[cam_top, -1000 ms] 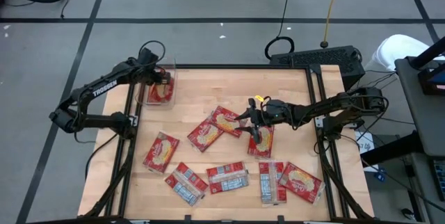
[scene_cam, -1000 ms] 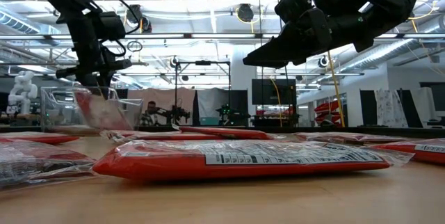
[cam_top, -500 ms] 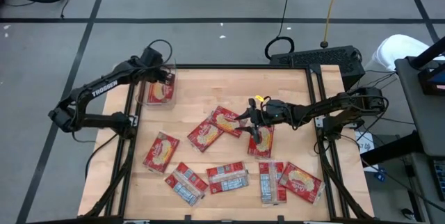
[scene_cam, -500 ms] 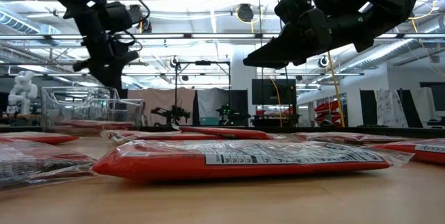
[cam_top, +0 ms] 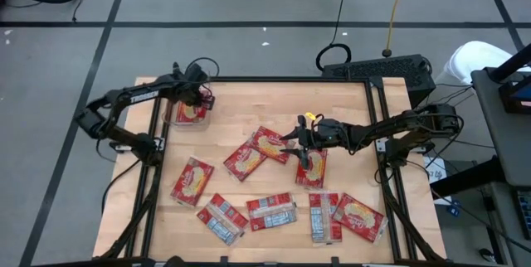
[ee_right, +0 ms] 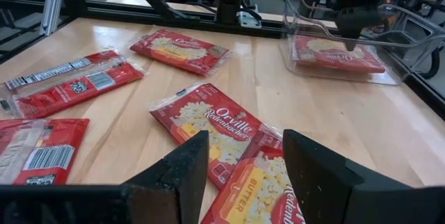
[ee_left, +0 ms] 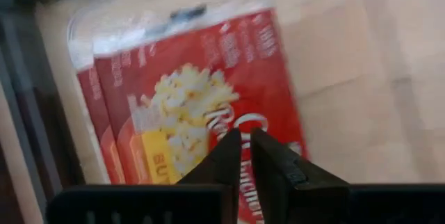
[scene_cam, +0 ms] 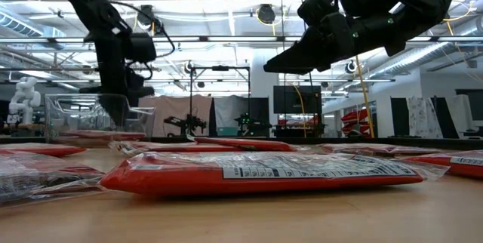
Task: Sort popcorn bags into baskets
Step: Put the red popcorn bag into the transparent bin
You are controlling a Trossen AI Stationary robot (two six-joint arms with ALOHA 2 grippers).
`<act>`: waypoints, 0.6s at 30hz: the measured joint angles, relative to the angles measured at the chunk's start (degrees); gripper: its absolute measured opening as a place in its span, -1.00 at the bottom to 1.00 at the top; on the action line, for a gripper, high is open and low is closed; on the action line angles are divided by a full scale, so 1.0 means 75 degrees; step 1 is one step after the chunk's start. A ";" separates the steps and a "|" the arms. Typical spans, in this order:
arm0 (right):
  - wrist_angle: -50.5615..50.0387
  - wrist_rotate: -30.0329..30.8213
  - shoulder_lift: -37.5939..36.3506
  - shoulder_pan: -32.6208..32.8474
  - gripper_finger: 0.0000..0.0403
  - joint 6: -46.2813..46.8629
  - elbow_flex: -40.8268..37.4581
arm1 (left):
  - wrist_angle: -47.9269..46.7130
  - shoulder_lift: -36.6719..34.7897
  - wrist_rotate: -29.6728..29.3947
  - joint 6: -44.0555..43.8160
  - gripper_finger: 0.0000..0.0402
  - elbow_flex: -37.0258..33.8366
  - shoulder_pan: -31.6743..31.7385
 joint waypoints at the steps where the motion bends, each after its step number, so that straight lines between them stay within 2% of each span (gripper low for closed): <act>1: 0.0000 0.0000 0.0000 0.0000 -0.11 0.0018 0.0000 | -0.0007 0.0106 -0.0066 -0.0064 -0.86 0.0000 0.0003; 6: 0.0000 -0.0004 0.0000 0.0000 -0.11 0.0018 0.0000 | 0.0111 0.0446 -0.0164 -0.0151 -0.98 0.0000 0.0009; 12: 0.0000 -0.0006 0.0000 -0.0006 -0.11 0.0004 0.0000 | 0.0032 0.0637 -0.0426 -0.0282 -0.93 0.0023 0.0083; 18: 0.0000 -0.0006 0.0000 -0.0006 -0.11 0.0004 0.0000 | -0.0262 0.0608 -0.0554 -0.0514 -0.98 0.0032 0.0096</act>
